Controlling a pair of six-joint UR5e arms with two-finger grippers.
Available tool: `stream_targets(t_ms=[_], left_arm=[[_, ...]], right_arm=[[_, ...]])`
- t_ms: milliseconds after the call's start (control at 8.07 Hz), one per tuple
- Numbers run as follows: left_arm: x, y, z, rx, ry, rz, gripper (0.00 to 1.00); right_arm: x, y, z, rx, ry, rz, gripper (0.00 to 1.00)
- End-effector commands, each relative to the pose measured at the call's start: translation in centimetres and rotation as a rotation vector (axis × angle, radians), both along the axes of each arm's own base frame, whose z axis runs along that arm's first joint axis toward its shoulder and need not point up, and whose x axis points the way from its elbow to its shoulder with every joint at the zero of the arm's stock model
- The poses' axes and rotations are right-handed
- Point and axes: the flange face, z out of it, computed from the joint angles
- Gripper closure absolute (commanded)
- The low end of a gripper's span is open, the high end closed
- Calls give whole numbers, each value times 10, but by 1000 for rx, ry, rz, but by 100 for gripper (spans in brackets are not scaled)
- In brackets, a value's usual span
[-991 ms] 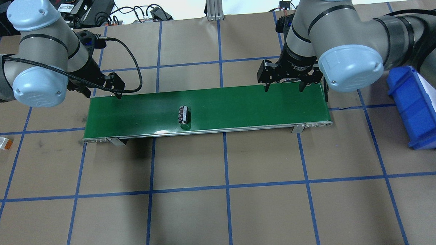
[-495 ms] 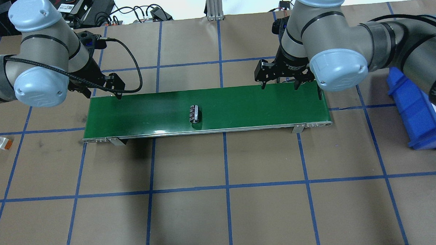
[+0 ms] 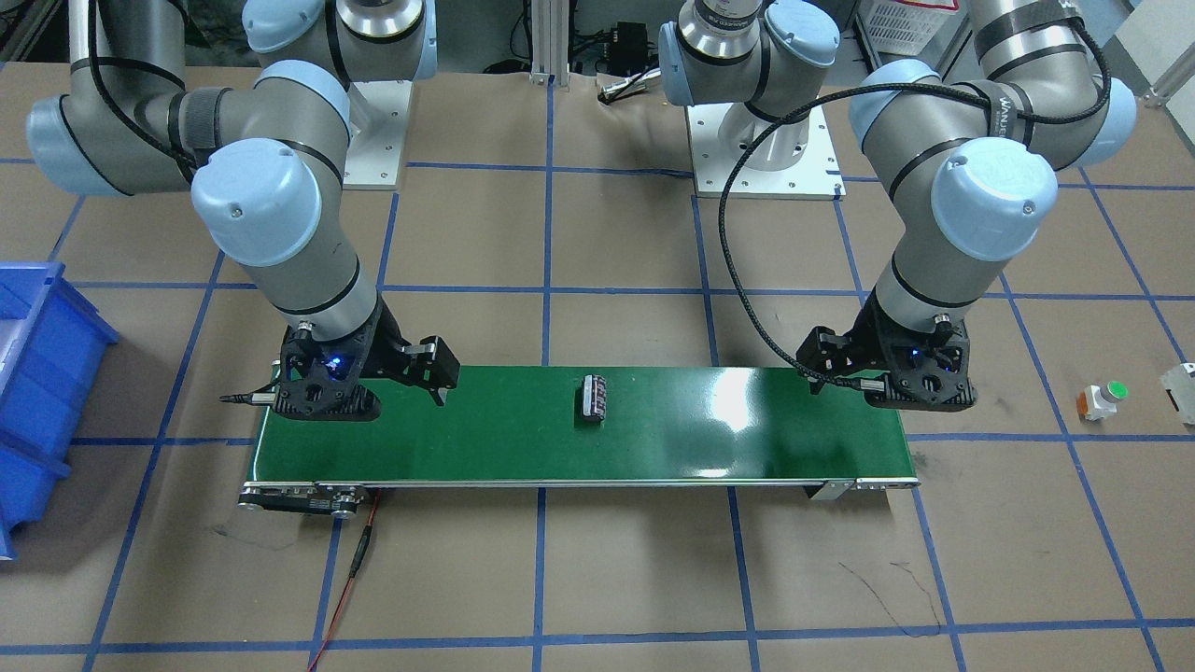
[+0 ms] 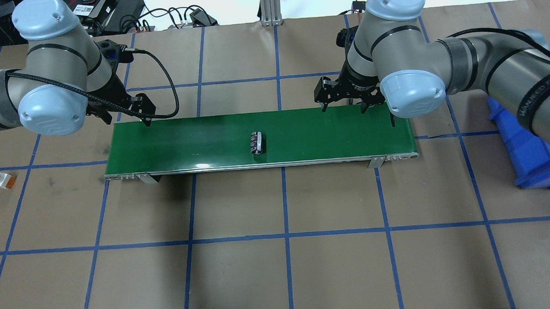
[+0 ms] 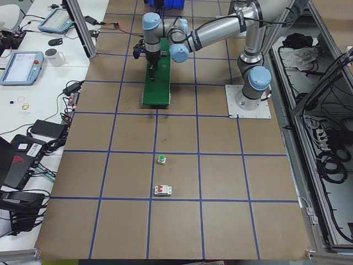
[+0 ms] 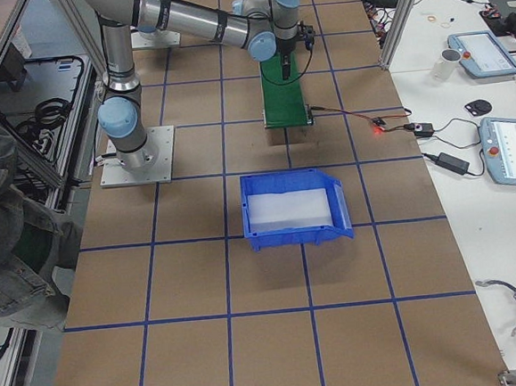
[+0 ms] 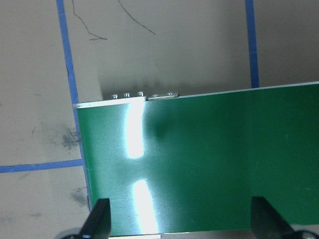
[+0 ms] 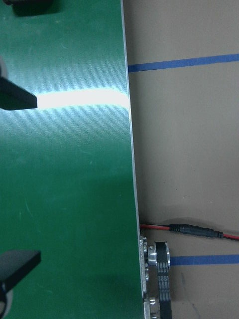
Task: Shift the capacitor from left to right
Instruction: 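Lower the right gripper toward the capacitor as the belt carries it closer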
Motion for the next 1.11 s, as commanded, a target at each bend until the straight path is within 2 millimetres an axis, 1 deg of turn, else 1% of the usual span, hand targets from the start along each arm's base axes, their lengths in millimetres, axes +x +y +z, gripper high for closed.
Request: stream_targets(t_ms=[0,248,619,743,991], left_arm=[[1,1,-1,4,-14,0,0],[1,0,-1,2,-14,-1,0],[1,0,-1,2,-14,0,0],[1,0,-1,2,-14,-1,0],[0,1,-1,2,-12,-3,0]], right_arm=[[5,2,-18,4,0,9,1],[19,8,-19,4,9,37,0],[24,12,-23,13,-2,43,2],[24,16,-29,26,-5,42,5],[24,14,-34,16,-11,42,5]])
